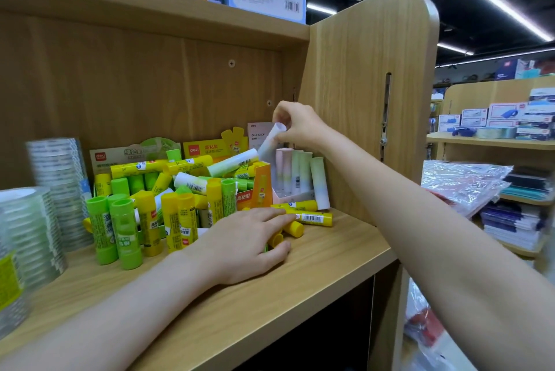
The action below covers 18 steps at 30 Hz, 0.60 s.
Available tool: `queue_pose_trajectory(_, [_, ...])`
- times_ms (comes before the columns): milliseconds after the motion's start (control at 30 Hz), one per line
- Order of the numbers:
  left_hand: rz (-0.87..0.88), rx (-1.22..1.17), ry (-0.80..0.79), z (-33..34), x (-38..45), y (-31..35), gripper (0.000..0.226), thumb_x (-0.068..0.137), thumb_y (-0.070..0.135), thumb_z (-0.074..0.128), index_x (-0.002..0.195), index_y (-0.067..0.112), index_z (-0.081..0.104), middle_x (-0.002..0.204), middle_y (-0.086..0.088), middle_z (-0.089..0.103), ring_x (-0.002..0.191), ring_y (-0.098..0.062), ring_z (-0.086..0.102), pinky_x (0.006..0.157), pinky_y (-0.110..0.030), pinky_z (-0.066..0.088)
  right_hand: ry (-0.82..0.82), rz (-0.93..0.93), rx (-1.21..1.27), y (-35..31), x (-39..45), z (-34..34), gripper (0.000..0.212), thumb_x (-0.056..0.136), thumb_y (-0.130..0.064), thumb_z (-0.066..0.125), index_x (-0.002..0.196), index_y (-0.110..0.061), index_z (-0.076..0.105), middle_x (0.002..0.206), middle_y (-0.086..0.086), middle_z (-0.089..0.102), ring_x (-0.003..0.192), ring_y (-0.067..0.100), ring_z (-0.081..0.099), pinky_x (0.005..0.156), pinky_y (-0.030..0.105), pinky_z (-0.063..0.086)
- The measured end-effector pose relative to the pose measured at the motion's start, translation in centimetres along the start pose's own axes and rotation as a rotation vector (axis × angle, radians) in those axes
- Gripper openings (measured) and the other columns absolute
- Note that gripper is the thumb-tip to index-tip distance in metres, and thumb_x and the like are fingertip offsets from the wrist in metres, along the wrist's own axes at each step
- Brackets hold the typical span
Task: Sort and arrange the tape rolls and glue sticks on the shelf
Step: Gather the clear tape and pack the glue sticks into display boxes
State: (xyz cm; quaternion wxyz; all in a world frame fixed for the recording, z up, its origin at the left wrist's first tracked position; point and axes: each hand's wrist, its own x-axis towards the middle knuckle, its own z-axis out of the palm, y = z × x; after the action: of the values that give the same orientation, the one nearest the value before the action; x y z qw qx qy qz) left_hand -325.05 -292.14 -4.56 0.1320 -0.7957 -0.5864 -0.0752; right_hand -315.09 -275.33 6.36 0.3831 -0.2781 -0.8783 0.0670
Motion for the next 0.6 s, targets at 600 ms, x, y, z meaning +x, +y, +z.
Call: queue_pose_trajectory(600, [0.005, 0.005, 0.030, -0.1, 0.0, 0.1, 0.088, 0.068, 0.065, -0.002, 0.146, 0.034, 0.023, 0.151, 0.013, 0.027, 0.137, -0.004, 0.025, 0.107, -0.019, 0.023, 0.310, 0.550, 2.137, -3.3, -5.7, 0.1, 0.024, 0.089, 0.009, 0.050, 0.112, 0.002, 0.047, 0.123, 0.029, 0.042, 0.115, 0.038, 0.053, 0.072, 0.036, 0.058])
